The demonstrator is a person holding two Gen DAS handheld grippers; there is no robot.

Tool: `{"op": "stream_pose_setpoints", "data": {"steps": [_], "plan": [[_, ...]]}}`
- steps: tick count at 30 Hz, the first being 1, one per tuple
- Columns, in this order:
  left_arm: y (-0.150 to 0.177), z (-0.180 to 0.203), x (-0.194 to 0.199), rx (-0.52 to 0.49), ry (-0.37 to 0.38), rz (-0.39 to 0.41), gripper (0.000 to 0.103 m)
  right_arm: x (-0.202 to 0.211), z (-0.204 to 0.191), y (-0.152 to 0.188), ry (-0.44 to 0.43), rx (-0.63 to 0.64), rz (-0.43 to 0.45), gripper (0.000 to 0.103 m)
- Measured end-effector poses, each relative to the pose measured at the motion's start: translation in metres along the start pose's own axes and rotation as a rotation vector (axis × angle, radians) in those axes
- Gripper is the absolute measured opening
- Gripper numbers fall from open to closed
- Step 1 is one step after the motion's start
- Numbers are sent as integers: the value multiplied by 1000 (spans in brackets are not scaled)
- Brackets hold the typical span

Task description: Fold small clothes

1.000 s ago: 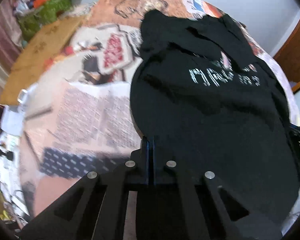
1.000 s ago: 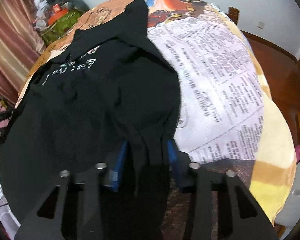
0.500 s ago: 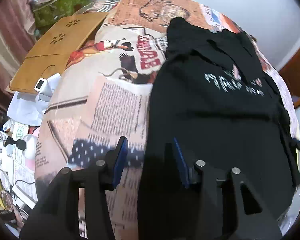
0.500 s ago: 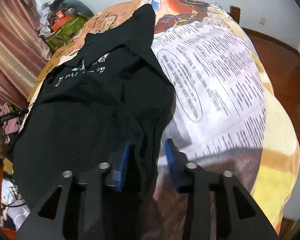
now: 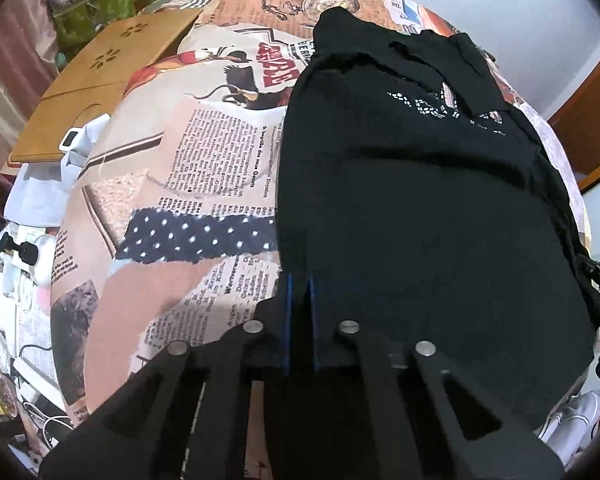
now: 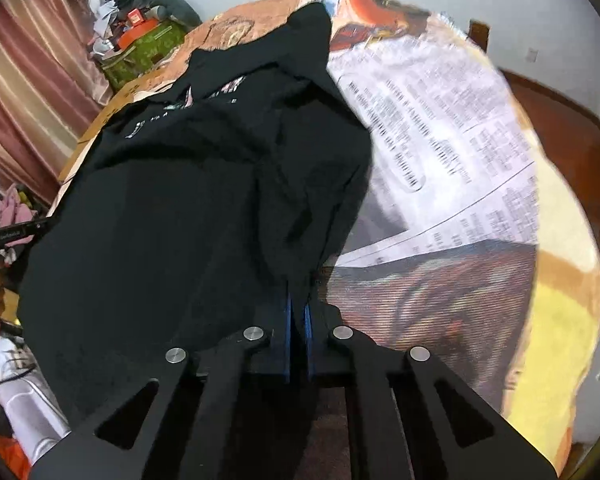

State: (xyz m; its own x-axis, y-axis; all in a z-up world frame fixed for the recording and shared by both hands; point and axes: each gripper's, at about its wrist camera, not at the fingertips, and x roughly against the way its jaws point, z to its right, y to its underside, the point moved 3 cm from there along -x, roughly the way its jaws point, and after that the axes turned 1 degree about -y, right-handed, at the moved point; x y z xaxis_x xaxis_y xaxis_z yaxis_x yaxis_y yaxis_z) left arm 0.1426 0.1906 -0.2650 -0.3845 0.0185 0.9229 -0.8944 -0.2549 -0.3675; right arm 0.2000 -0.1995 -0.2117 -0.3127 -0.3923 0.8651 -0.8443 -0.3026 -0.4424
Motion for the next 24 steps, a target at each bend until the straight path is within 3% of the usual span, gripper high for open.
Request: {"op": "stream_pose_setpoints", "data": {"steps": [5, 9, 15, 20, 24], "plan": [[-9, 0, 27, 16, 27, 77, 3, 27, 3, -8, -30, -26, 88, 3], [-38, 7, 75, 15, 62, 207, 3, 55, -3, -31, -55, -14, 180, 2], [-92, 27, 123, -43, 30, 356, 3, 85, -19, -81, -88, 24, 319, 2], [-144, 38, 117, -63, -13, 387, 3, 80, -27, -129, -64, 64, 373, 2], [-189, 32, 78, -28, -36, 342, 3, 53, -17, -171, -37, 57, 366, 2]]}}
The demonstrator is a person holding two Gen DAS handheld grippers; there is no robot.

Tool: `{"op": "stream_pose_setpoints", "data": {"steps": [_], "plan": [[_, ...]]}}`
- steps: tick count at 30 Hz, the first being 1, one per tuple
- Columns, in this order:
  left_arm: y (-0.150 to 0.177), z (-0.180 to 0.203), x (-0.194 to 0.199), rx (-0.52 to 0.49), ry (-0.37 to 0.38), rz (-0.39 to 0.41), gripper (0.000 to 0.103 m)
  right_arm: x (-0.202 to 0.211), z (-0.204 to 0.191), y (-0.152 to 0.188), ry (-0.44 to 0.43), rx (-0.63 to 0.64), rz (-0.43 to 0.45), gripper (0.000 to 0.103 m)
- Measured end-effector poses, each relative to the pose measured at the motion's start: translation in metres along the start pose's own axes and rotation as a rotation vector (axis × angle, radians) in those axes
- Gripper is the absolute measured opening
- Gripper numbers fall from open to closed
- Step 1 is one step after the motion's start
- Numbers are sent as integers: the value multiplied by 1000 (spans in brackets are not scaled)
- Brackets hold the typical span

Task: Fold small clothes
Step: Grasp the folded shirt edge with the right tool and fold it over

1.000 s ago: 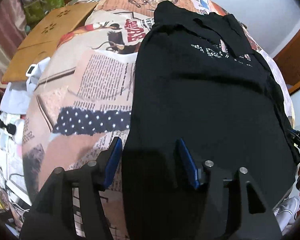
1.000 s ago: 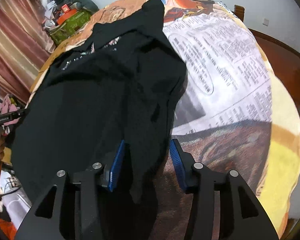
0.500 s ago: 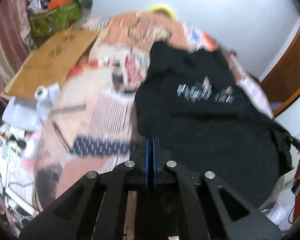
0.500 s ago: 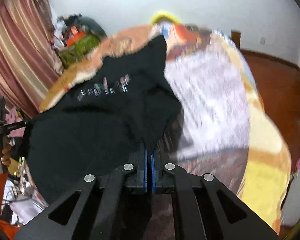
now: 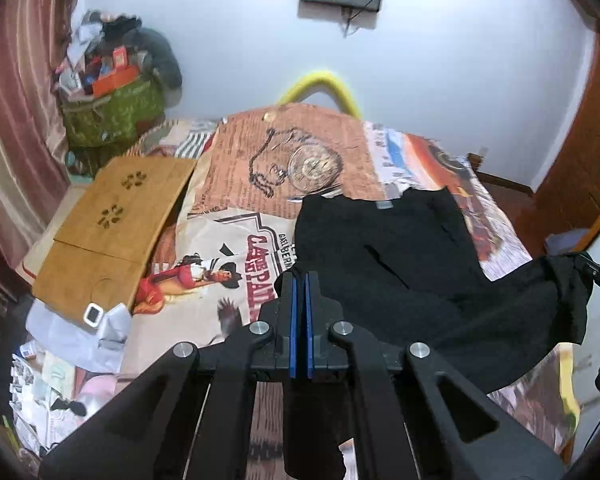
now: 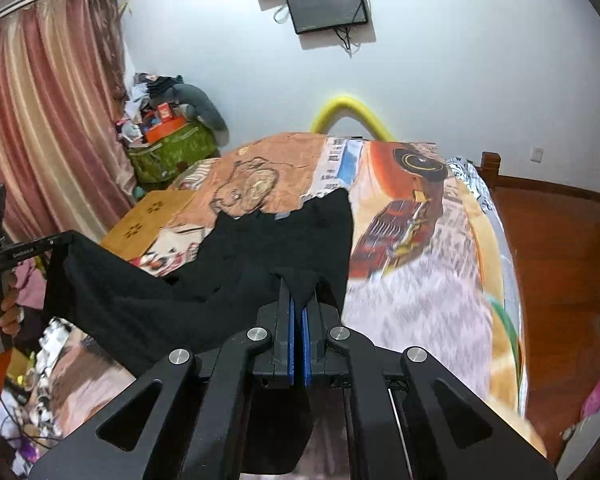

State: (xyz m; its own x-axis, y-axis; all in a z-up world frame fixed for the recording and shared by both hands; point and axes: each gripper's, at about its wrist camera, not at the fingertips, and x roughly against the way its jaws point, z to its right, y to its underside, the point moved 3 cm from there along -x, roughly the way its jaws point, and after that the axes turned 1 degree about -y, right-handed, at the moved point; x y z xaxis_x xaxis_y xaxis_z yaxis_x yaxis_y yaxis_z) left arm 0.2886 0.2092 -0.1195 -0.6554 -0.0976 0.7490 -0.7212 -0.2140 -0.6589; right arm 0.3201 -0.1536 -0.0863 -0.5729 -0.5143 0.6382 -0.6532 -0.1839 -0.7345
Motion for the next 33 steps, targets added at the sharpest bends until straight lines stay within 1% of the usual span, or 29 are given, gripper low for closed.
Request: {"op": "stream_pose_setpoints", "data": {"steps": [2, 3, 6, 7, 9, 11, 13, 14, 15, 16, 17, 18, 19, 20, 22, 26, 30, 31, 32, 33], "plan": [[-9, -4, -31, 9, -22, -37, 3, -12, 12, -5, 9, -18, -12, 2], [-11, -7, -50, 13, -27, -66, 3, -29, 19, -9, 20, -31, -27, 3], [-8, -17, -96, 31, -50, -128, 3, -60, 36, -12, 44, -56, -68, 3], [-6, -20, -113, 33, -58, -151, 4, -76, 44, -9, 67, -60, -91, 4], [1, -25, -136, 33, -82, -182, 5, -91, 52, -5, 89, -63, -119, 4], [6, -31, -151, 33, -114, -197, 5, -102, 60, -3, 100, -71, -145, 4], [11, -35, -155, 34, -106, -210, 12, -104, 64, 0, 112, -73, -154, 5], [13, -37, -153, 36, -93, -211, 22, -102, 64, 1, 110, -74, -156, 6], [15, -38, -149, 34, -81, -203, 36, -98, 63, 3, 109, -69, -158, 8], [16, -39, -145, 31, -79, -191, 43, -96, 62, 3, 112, -62, -159, 11], [18, -40, -140, 26, -82, -178, 55, -94, 60, 3, 120, -51, -157, 21], [21, -41, -133, 17, -82, -164, 57, -87, 57, 4, 133, -33, -147, 34], [23, -41, -128, 11, -79, -164, 58, -81, 55, 4, 134, -21, -135, 39], [27, -42, -125, 8, -76, -171, 58, -80, 56, 5, 134, -16, -126, 42], [36, -44, -121, 9, -67, -189, 58, -67, 53, 8, 132, -6, -121, 42], [57, -47, -116, 37, -28, -227, 59, -60, 54, 21, 118, -24, -141, 45], [78, -45, -125, 75, 18, -293, 58, -67, 55, 41, 92, -62, -193, 45], [82, -43, -127, 80, 24, -307, 56, -70, 54, 46, 89, -66, -210, 45], [85, -42, -129, 84, 29, -313, 45, -74, 53, 50, 83, -70, -219, 45], [88, -40, -131, 88, 38, -325, 30, -76, 51, 53, 74, -74, -224, 45]]}}
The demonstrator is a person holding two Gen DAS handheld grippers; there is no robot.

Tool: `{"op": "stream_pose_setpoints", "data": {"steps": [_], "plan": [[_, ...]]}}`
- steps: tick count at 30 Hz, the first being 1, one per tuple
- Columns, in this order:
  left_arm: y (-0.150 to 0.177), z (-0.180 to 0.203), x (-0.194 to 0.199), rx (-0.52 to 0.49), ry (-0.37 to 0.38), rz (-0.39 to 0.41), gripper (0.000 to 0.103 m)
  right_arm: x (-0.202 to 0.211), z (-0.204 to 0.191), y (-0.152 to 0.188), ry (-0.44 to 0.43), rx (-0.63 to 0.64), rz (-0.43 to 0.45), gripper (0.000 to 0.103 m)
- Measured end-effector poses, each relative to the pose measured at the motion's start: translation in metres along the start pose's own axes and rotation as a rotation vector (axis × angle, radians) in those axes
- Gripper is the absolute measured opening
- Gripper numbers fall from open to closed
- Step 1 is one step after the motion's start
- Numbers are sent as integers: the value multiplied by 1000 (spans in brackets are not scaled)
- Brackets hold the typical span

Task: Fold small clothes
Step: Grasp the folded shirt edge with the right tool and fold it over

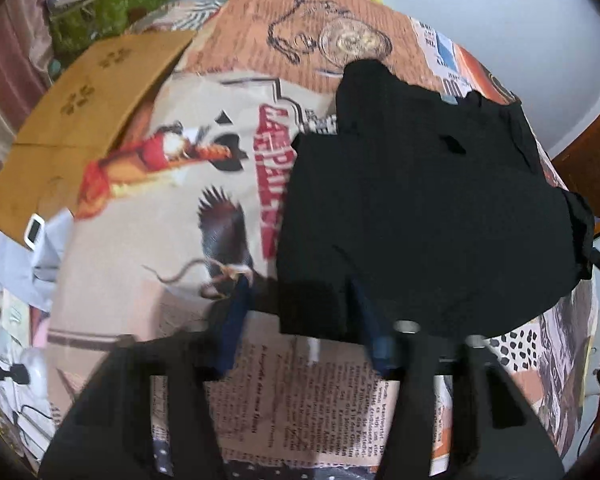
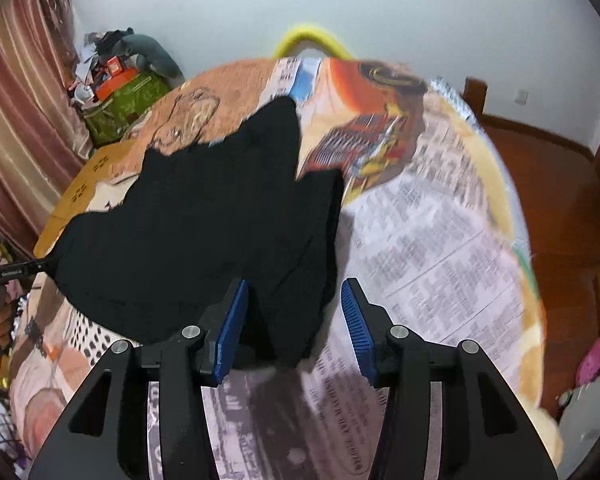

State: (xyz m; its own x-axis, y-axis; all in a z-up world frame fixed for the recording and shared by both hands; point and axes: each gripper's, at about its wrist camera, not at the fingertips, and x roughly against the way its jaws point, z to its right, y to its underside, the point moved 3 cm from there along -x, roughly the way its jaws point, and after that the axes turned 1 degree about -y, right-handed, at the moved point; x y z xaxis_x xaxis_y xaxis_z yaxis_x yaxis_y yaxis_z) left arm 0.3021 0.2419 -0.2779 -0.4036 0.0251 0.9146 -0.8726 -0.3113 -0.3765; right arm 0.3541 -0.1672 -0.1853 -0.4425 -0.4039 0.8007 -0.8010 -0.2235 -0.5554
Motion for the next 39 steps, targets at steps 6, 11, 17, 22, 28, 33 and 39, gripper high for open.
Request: {"op": "stream_pose_setpoints", "data": {"steps": [6, 11, 17, 22, 28, 33, 39], "plan": [[-2, 11, 15, -25, -23, 48, 5, -7, -12, 5, -44, 18, -44, 8], [-21, 21, 54, -58, -14, 159, 5, 15, -19, -12, -75, 63, 12, 5], [-75, 32, 88, -64, -20, 274, 5, 30, -23, -59, -76, 81, 107, 4], [-130, 36, 86, -53, -61, 331, 5, 17, -24, -106, -25, 102, 164, 4], [-193, 29, 36, -17, -158, 287, 5, -16, -17, -161, 8, 87, 207, 4], [-233, 13, -24, 20, -208, 221, 5, -55, -4, -187, 42, 62, 194, 4], [-246, -1, -75, 55, -225, 160, 16, -108, 20, -187, 81, 0, 113, 7]]}}
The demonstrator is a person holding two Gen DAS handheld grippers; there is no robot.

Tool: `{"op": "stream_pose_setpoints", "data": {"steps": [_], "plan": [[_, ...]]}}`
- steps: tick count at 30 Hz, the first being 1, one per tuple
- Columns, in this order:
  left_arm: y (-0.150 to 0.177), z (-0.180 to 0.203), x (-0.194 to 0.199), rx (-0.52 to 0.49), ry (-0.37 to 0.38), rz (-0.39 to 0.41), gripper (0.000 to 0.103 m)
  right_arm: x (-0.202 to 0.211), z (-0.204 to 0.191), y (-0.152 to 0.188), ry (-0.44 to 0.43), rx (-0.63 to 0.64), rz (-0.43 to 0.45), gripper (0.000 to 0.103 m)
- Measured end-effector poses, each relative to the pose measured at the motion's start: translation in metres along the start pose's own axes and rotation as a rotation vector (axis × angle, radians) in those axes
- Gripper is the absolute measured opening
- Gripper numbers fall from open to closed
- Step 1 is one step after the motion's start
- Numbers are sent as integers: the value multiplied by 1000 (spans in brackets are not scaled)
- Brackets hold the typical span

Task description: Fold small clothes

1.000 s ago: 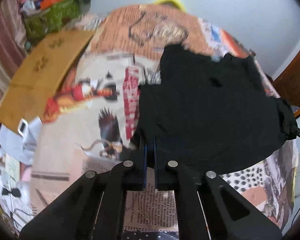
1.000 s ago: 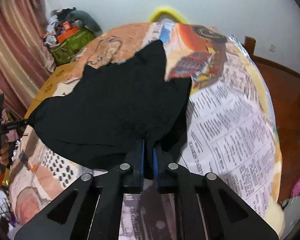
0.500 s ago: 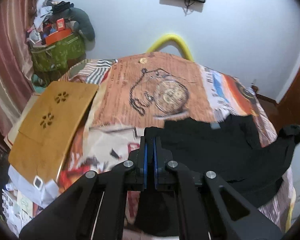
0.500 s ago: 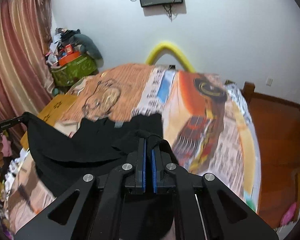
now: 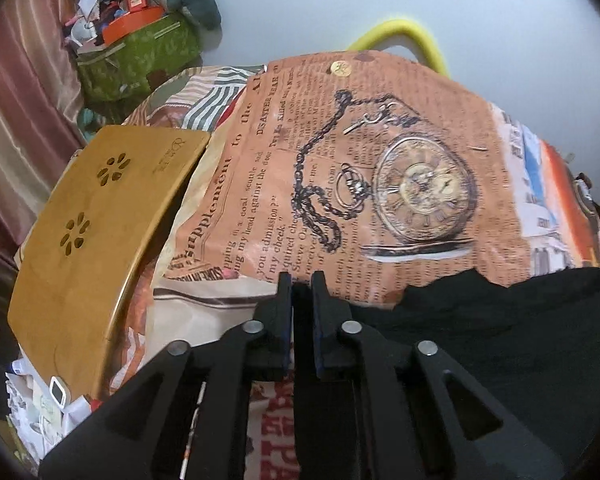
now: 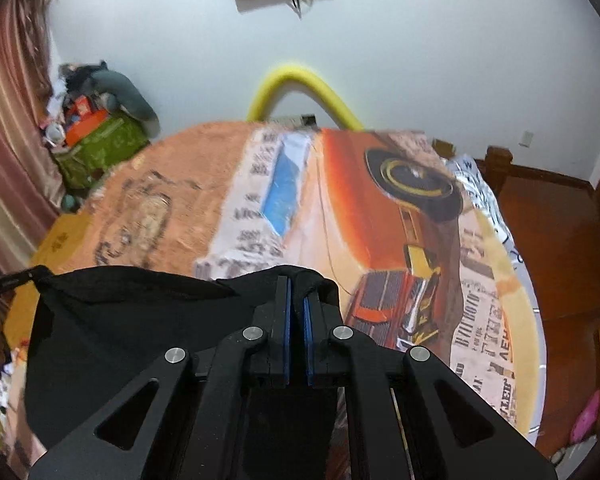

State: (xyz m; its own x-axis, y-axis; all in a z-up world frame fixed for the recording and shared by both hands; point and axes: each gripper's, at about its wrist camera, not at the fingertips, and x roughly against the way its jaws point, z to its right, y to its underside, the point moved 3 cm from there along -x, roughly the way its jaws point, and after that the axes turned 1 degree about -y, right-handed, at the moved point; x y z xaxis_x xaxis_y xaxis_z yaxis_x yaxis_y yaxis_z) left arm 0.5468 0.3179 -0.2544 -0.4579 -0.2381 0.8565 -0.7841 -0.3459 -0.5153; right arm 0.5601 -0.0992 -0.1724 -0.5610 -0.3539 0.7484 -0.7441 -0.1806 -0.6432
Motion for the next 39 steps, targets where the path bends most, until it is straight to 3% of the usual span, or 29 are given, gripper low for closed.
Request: {"op": "stream_pose_setpoints", "data": {"steps": [1, 3, 6, 10, 15, 19, 24, 25, 27, 28, 30, 33, 39], "plan": [[1, 0, 1, -4, -13, 4, 20, -1, 1, 2, 6, -1, -9, 9], [5, -4, 10, -15, -32, 35, 46, 4, 2, 4, 28, 2, -7, 33], [15, -9, 31, -35, -9, 72, 53, 26, 2, 2, 41, 15, 55, 52], [38, -13, 59, -62, 39, 59, 57, 65, 2, 10, -15, 8, 82, 54], [87, -16, 87, -101, 91, 33, 65, 103, -2, 55, -32, 37, 52, 54], [137, -15, 92, -146, 112, -21, 69, 108, -7, 102, -34, 40, -9, 62], [188, -12, 75, -141, 146, -120, 73, 96, -8, 154, -60, 4, -105, 63], [193, -12, 73, -133, 150, -116, 71, 91, -8, 160, -75, -10, -117, 63], [201, -9, 69, -106, 200, -134, 40, 83, -9, 167, -101, -39, -129, 62], [202, -7, 70, -86, 219, -140, 34, 79, -12, 168, -116, -53, -124, 60], [202, -5, 72, -58, 223, -139, 10, 79, -18, 168, -141, -62, -110, 29], [202, -2, 82, -64, 210, -132, 3, 83, -28, 160, -140, -43, -88, 8], [208, -9, 131, -92, 236, -61, 3, 119, -29, 157, -124, 1, -39, 4]]}}
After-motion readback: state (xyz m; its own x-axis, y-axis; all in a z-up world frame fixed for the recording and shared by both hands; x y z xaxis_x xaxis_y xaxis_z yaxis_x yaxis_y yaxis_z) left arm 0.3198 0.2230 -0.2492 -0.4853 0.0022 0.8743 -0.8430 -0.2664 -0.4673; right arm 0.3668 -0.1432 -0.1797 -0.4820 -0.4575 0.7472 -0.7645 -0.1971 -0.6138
